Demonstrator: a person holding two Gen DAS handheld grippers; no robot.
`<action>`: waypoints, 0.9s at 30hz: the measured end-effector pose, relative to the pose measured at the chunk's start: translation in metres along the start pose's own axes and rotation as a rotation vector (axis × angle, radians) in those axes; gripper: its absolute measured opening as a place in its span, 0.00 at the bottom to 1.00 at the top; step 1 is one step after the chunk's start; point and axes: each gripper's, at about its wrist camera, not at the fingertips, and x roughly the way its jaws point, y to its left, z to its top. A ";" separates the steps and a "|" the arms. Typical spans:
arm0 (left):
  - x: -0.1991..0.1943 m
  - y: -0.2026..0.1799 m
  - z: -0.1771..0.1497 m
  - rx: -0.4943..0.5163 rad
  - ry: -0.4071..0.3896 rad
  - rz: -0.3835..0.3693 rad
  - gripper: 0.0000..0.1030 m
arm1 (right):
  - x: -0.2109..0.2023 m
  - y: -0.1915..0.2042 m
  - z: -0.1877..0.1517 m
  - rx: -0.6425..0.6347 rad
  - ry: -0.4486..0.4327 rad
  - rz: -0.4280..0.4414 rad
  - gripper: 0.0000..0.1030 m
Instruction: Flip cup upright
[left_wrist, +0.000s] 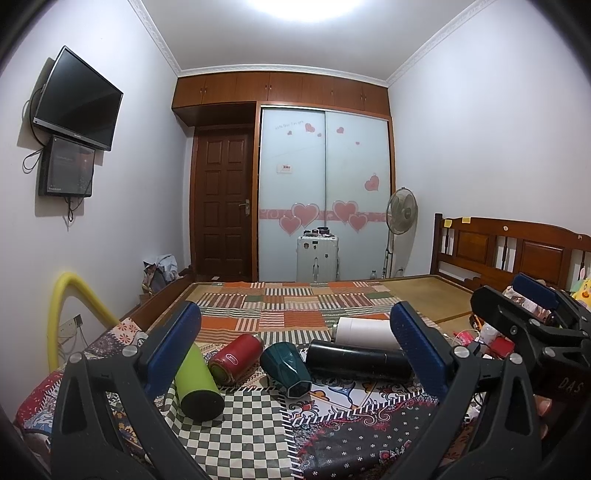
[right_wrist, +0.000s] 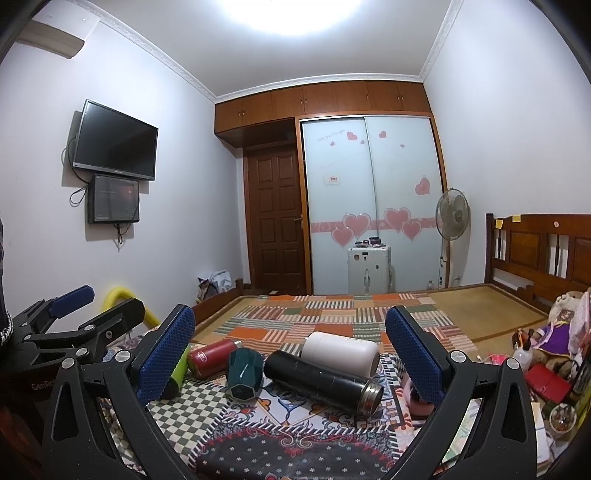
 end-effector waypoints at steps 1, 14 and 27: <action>0.000 0.000 0.000 0.001 -0.001 0.000 1.00 | 0.000 0.000 0.000 0.000 0.000 0.000 1.00; 0.036 0.014 -0.007 0.058 0.076 0.025 1.00 | 0.019 -0.009 -0.013 0.001 0.040 -0.016 1.00; 0.170 0.072 -0.024 0.176 0.471 0.002 0.82 | 0.060 -0.032 -0.031 0.002 0.124 -0.051 1.00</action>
